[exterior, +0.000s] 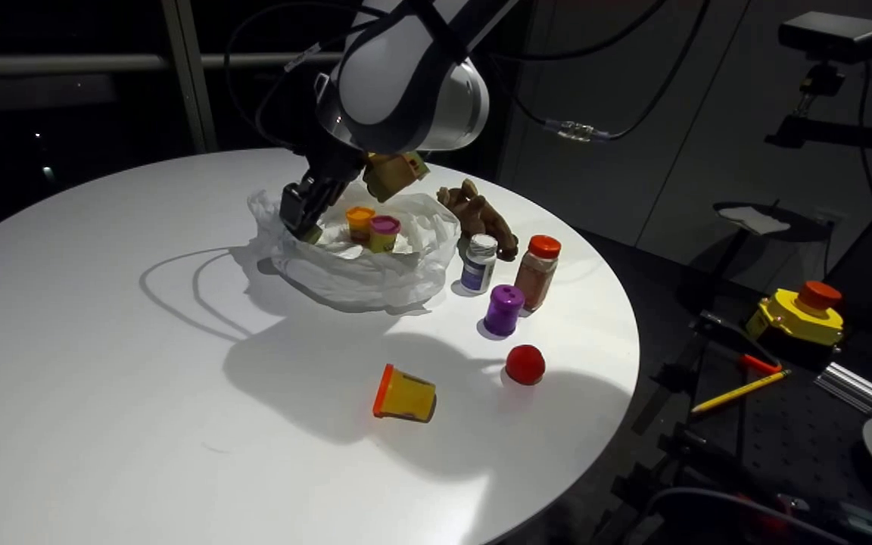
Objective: Put all the objects on the table into the plastic bag.
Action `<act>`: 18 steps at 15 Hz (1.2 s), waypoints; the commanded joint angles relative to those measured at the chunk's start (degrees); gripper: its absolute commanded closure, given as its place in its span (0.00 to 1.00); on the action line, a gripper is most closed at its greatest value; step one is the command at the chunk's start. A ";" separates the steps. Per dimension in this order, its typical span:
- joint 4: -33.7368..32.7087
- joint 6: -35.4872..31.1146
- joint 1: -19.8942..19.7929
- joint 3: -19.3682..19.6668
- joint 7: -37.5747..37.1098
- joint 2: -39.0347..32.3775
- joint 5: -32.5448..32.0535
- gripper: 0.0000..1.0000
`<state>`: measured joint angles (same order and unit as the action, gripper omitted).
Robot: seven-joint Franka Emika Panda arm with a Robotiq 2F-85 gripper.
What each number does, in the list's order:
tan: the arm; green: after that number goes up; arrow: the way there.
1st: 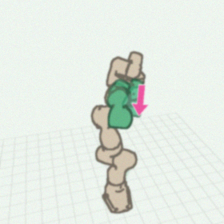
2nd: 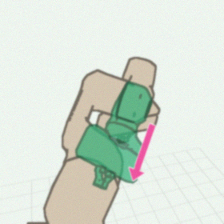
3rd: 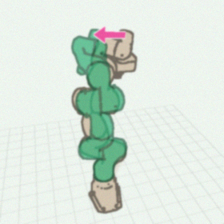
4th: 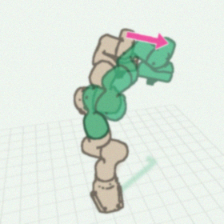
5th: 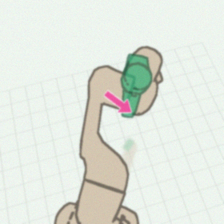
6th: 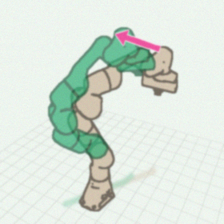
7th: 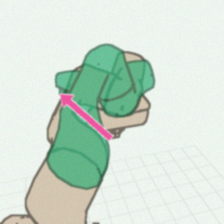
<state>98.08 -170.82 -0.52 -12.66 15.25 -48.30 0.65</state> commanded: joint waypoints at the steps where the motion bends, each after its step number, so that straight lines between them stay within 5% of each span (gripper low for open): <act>1: 4.19 -3.04 -1.02 -0.83 0.45 4.22 -2.36 0.80; 2: 4.52 -2.82 -0.92 -0.36 0.23 4.69 -2.75 0.80; 3: 5.73 -2.82 -0.56 0.59 -0.17 5.72 -3.30 0.31; 5: 7.54 -3.05 -0.92 1.42 -0.27 7.59 -3.91 0.32; 9: 11.62 -2.00 -3.76 -0.12 0.73 12.36 -3.53 0.03; 14: 17.19 1.96 -6.50 -3.08 0.37 18.71 -1.69 0.00; 18: 21.24 17.94 0.55 2.33 -9.96 26.01 -0.64 0.00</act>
<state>114.51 -161.35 -5.11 -13.92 12.30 -29.65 -1.05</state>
